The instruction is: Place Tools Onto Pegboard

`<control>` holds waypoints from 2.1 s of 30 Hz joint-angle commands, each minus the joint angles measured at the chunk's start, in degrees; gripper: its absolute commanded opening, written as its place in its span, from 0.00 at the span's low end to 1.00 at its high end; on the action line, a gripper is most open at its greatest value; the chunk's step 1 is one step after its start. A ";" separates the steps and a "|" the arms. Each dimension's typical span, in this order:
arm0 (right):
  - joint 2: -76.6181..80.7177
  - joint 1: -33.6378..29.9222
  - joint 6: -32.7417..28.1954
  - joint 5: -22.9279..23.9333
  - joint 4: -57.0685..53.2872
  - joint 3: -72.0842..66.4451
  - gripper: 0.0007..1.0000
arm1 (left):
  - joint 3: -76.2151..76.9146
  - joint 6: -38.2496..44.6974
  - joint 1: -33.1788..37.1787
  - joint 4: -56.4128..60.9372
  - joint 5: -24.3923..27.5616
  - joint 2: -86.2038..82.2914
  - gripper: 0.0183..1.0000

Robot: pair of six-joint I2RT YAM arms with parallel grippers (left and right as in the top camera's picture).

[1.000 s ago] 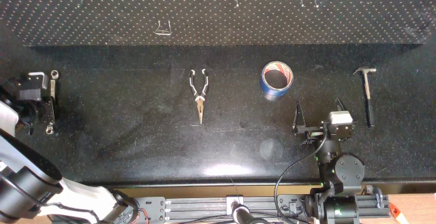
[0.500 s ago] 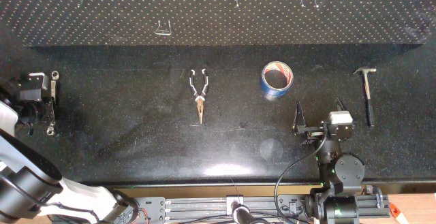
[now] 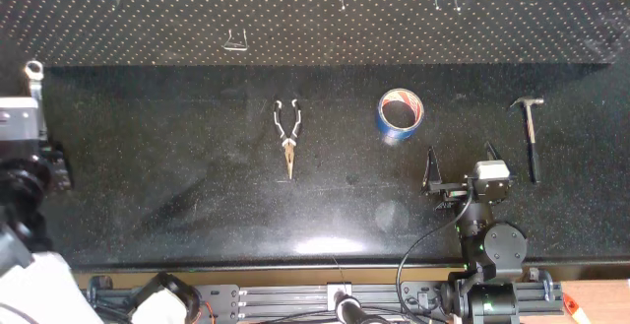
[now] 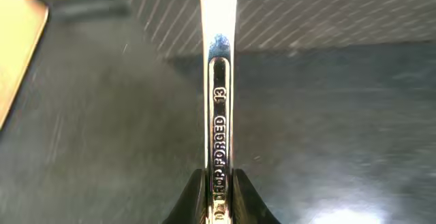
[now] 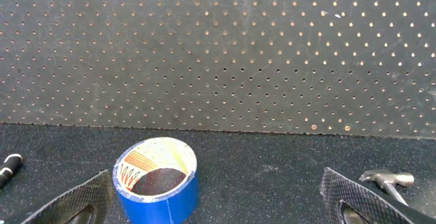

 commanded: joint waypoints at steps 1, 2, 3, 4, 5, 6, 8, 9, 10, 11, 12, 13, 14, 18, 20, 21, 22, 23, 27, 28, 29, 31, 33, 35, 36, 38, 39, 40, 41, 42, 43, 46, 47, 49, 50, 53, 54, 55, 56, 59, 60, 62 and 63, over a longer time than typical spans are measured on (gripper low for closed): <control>-0.28 -0.26 -0.98 0.11 -0.31 -0.15 1.00 | -6.47 -9.57 -13.88 2.60 2.86 -15.04 0.01; -0.28 -0.26 -0.98 0.11 -0.31 -0.15 1.00 | -10.71 -11.96 -17.07 6.23 -0.35 -18.43 0.01; -0.28 -0.26 -0.98 0.11 -0.31 -0.15 1.00 | -14.78 -11.96 -18.53 9.86 -2.10 -20.37 0.01; -0.28 -0.26 -0.98 0.11 -0.31 -0.15 1.00 | -21.07 -11.93 -19.47 15.58 -2.97 -22.27 0.01; -0.28 -0.26 -0.98 0.11 -0.31 -0.15 1.00 | -23.91 -11.93 -19.61 18.60 -2.97 -22.56 0.01; -0.28 -0.26 -0.98 0.11 -0.31 -0.15 1.00 | -25.88 -11.96 -19.61 21.14 -2.97 -22.34 0.01; -0.28 -0.26 -0.98 0.11 -0.31 -0.15 1.00 | -27.80 -11.96 -19.63 26.36 -2.89 -19.37 0.01; -0.28 -0.26 -0.98 0.11 -0.31 -0.15 1.00 | -27.80 -11.96 -19.63 29.29 -2.75 -16.59 0.01; -0.28 -0.26 -0.98 0.11 -0.31 -0.15 1.00 | -27.80 -11.96 -19.63 31.89 -2.73 -14.27 0.01; -0.28 -0.26 -0.98 0.13 -0.31 -0.15 1.00 | -27.80 -11.96 -19.63 34.91 -2.75 -11.74 0.01; -0.28 -0.26 -0.98 0.11 -0.31 -0.15 1.00 | -27.80 -11.96 -19.63 38.49 -2.75 -8.94 0.01; -0.28 -0.26 -0.98 0.11 -0.31 -0.15 1.00 | -27.80 -11.96 -19.63 40.61 -2.75 -7.37 0.01; -0.28 -0.26 -0.98 0.11 -0.31 -0.15 1.00 | -27.78 -11.96 -19.63 43.23 -2.75 -5.70 0.01; -0.28 -0.26 -0.98 0.11 -0.31 -0.15 1.00 | -25.18 -18.86 -19.63 48.04 -2.71 -0.28 0.01; -0.28 -0.26 -0.98 0.11 -0.31 -0.15 1.00 | -22.80 -22.25 -19.63 49.22 -2.16 2.05 0.01; -0.28 -0.26 -0.98 0.11 -0.31 -0.15 0.99 | -21.77 -22.21 -19.85 49.66 -1.18 2.80 0.01; -0.28 -0.26 -0.98 0.11 -0.31 -0.15 1.00 | -21.00 -22.21 -20.39 49.83 -1.14 3.21 0.01; -0.28 -0.26 -0.98 0.11 -0.31 -0.15 1.00 | -20.57 -22.21 -20.98 49.96 -1.01 3.37 0.01; -0.28 -0.26 -0.98 0.11 -0.31 -0.15 1.00 | -20.44 -22.21 -24.04 50.62 -1.03 3.48 0.01; -0.28 -0.26 -0.98 0.11 -0.31 -0.15 1.00 | -20.44 -22.21 -24.00 50.64 -1.03 3.98 0.01; -0.28 -0.26 -0.98 0.11 -0.31 -0.15 1.00 | -20.44 -22.21 -24.00 50.60 -1.14 4.72 0.01; -0.28 -0.26 -0.98 0.11 -0.31 -0.15 1.00 | -20.44 -22.21 -24.00 50.49 -2.40 6.05 0.01; -0.28 -0.26 -0.98 0.11 -0.31 -0.15 1.00 | -20.44 -22.21 -24.00 50.49 -3.41 6.75 0.01; -0.28 -0.26 -0.98 0.11 -0.31 -0.15 1.00 | -20.44 -22.21 -24.00 50.49 -3.52 7.10 0.01; -0.28 -0.26 -0.98 0.11 -0.31 -0.15 1.00 | -20.44 -22.21 -24.00 50.51 -3.63 7.39 0.01; -0.28 -0.26 -0.98 0.11 -0.31 -0.15 1.00 | -20.44 -22.23 -24.00 50.49 -3.85 7.80 0.01; -0.28 -0.26 -0.98 0.11 -0.31 -0.15 1.00 | -20.44 -22.27 -24.00 50.49 -4.59 7.91 0.01; -0.28 -0.26 -0.98 0.11 -0.31 -0.15 1.00 | -20.44 -22.27 -23.91 50.49 -5.18 8.11 0.01; -0.28 -0.26 -0.98 0.11 -0.31 -0.15 1.00 | -20.44 -22.27 -23.82 50.49 -5.14 8.17 0.01; -0.28 -0.26 -0.98 0.11 -0.31 -0.15 1.00 | -20.44 -22.27 -23.78 50.49 -5.14 8.22 0.01; -0.28 -0.26 -0.98 0.11 -0.31 -0.15 1.00 | -20.44 -22.40 -23.56 50.51 -5.16 8.24 0.01; -0.28 -0.26 -0.98 0.11 -0.31 -0.15 1.00 | -20.44 -22.40 -23.50 50.64 -5.11 9.33 0.01; -0.28 -0.26 -0.98 0.11 -0.31 -0.15 1.00 | -20.44 -22.40 -23.52 50.71 -5.11 9.70 0.01; -0.28 -0.26 -0.98 0.11 -0.31 -0.15 1.00 | -20.44 -22.40 -23.52 50.71 -5.11 10.29 0.01; -0.28 -0.26 -0.98 0.11 -0.31 -0.15 1.00 | -20.44 -22.40 -23.52 50.82 -5.11 10.64 0.01; -0.28 -0.26 -0.98 0.11 -0.31 -0.15 1.00 | -20.44 -22.40 -23.50 52.37 -5.11 11.67 0.01; -0.28 -0.26 -0.98 0.11 -0.31 -0.15 1.00 | -20.44 -22.40 -23.52 52.96 -5.11 11.89 0.01; -0.28 -0.26 -0.98 0.11 -0.31 -0.15 1.00 | -20.44 -22.40 -23.52 53.59 -5.11 12.15 0.01; -0.28 -0.26 -0.98 0.11 -0.31 -0.15 1.00 | -20.44 -22.40 -23.50 54.38 -5.11 12.76 0.01; -0.28 -0.26 -0.98 0.11 -0.31 -0.15 1.00 | -20.41 -22.40 -23.50 54.82 -5.11 14.51 0.01; -0.28 -0.26 -0.98 0.11 -0.31 -0.15 1.00 | -20.41 -22.40 -23.52 55.01 -5.11 15.06 0.01; -0.28 -0.26 -0.98 0.11 -0.31 -0.15 1.00 | -20.37 -22.40 -23.52 55.82 -5.11 16.04 0.01; -0.28 -0.26 -0.98 0.11 -0.31 -0.15 1.00 | -20.37 -22.40 -23.52 56.30 -5.11 16.44 0.01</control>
